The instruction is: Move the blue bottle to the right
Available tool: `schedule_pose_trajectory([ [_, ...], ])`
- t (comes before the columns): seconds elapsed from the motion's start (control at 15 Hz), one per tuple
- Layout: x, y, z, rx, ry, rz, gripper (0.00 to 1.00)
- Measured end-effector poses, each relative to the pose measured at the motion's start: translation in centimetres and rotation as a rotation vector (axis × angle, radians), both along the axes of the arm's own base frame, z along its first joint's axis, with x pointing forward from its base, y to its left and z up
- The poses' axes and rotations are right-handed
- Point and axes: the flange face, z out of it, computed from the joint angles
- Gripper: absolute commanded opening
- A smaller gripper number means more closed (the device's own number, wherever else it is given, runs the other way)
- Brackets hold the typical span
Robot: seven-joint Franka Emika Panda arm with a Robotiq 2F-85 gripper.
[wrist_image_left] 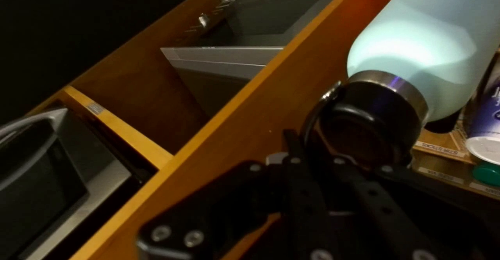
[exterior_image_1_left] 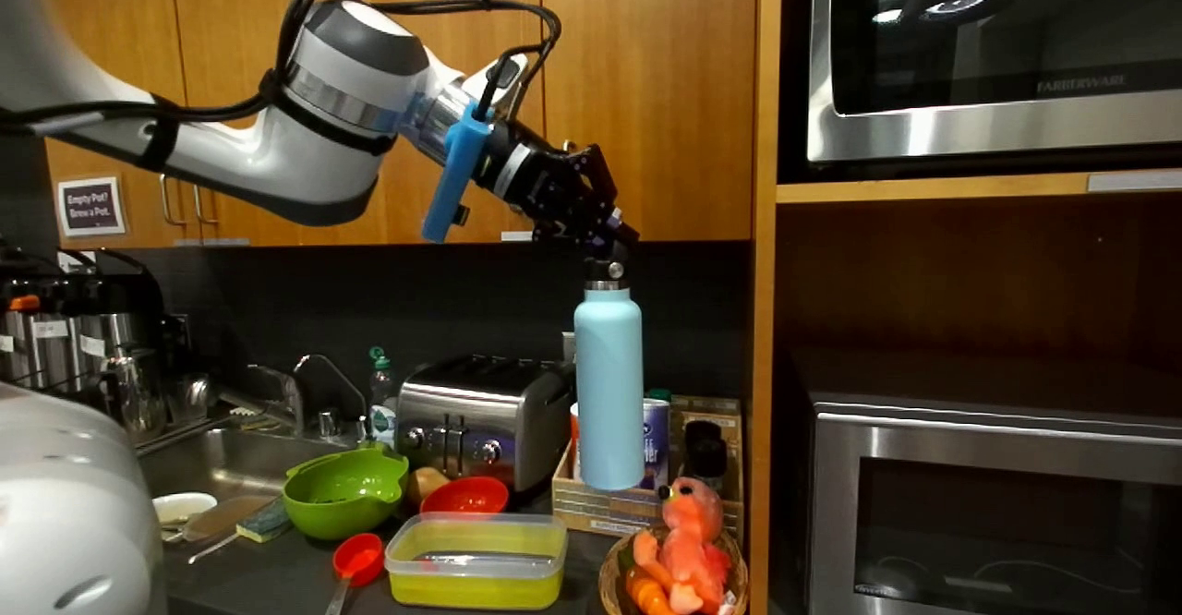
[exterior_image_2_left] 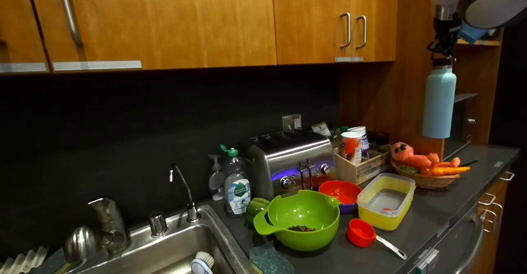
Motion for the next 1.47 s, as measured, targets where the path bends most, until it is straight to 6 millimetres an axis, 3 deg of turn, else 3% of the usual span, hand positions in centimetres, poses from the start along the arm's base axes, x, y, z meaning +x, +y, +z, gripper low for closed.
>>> schedule_pose_trajectory([
  [0.47, -2.5, -1.0, 1.1, -0.012, -0.059, -0.148, 0.02],
  [1.0, -3.7, -2.7, 2.9, 0.037, -0.199, -0.248, 0.02],
  [1.47, -4.0, -3.3, 3.2, 0.039, -0.246, -0.282, 0.02],
])
